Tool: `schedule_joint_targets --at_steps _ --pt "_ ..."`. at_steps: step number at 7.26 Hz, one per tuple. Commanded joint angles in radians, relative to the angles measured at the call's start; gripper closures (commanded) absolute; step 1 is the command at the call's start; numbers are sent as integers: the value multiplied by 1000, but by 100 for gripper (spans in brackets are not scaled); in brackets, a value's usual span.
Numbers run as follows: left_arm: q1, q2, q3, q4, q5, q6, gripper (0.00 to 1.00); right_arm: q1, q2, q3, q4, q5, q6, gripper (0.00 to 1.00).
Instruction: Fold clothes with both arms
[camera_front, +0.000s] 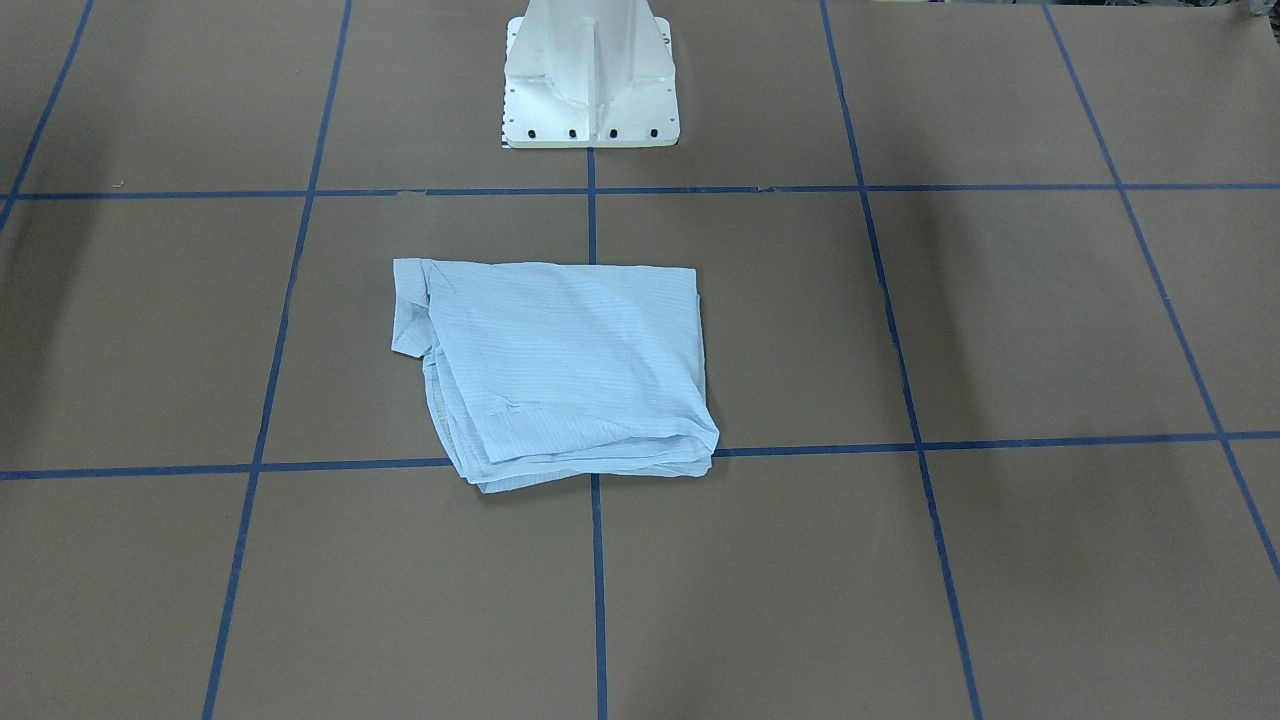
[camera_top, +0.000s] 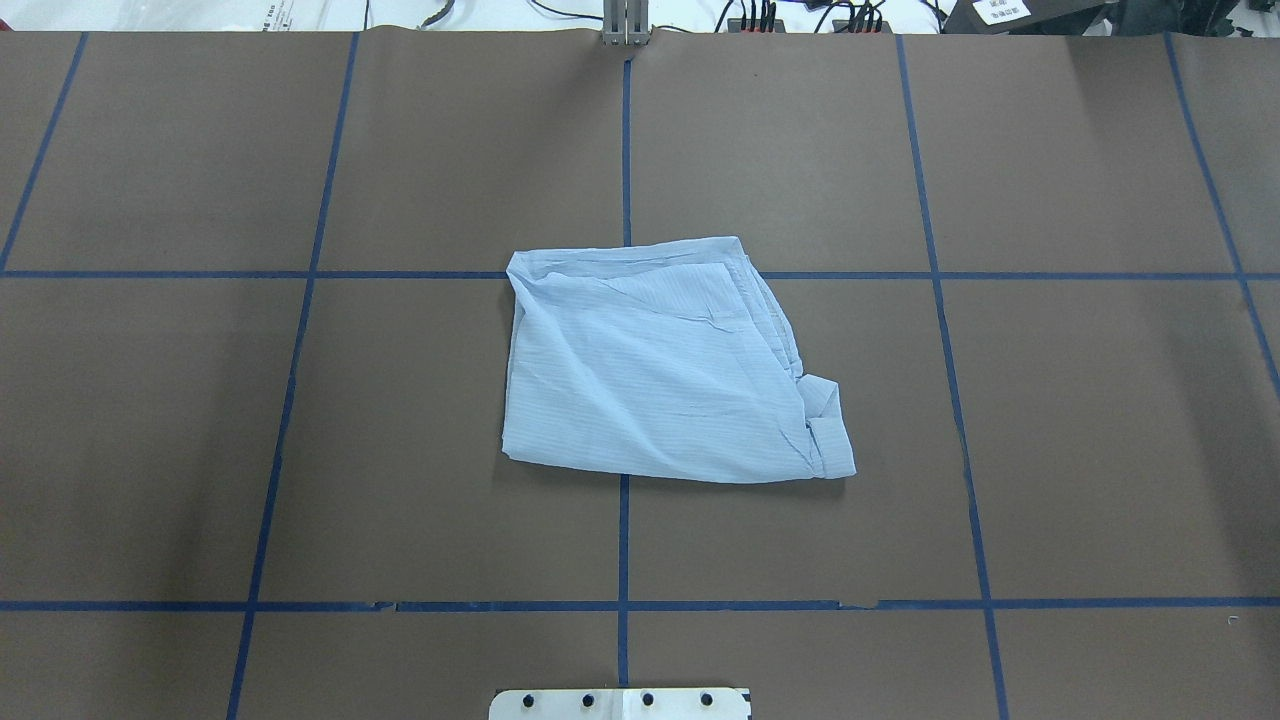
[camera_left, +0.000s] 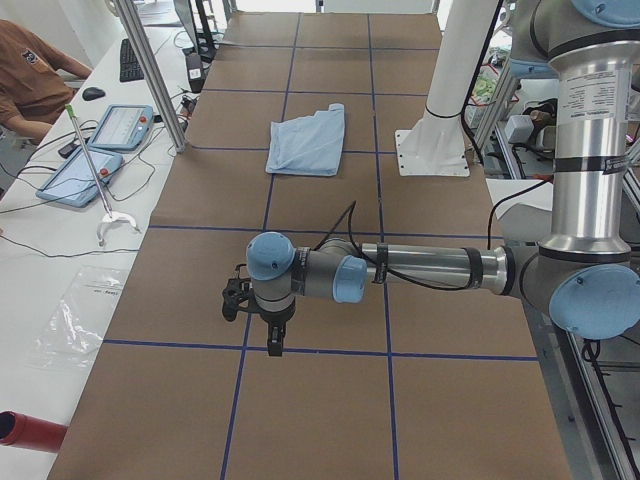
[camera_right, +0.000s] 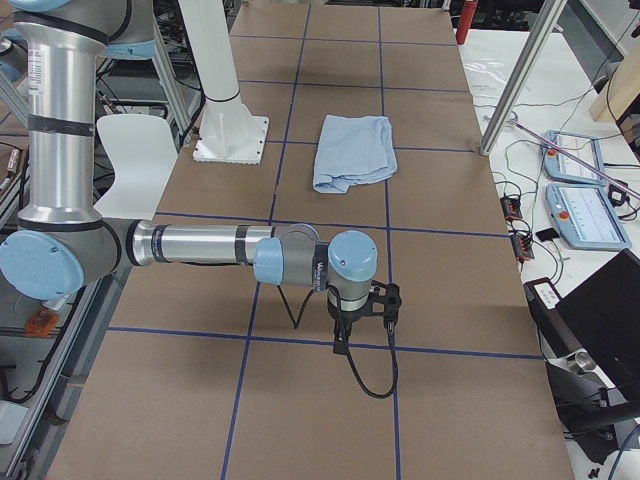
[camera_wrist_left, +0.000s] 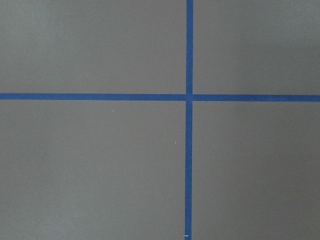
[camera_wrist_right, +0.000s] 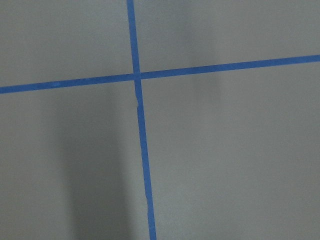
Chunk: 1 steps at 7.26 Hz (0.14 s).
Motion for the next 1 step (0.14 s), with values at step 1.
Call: schedule_joint_targets --at_steps 1 --pt "0 -1 0 0 0 0 0 0 0 -1 1 0 0 0"
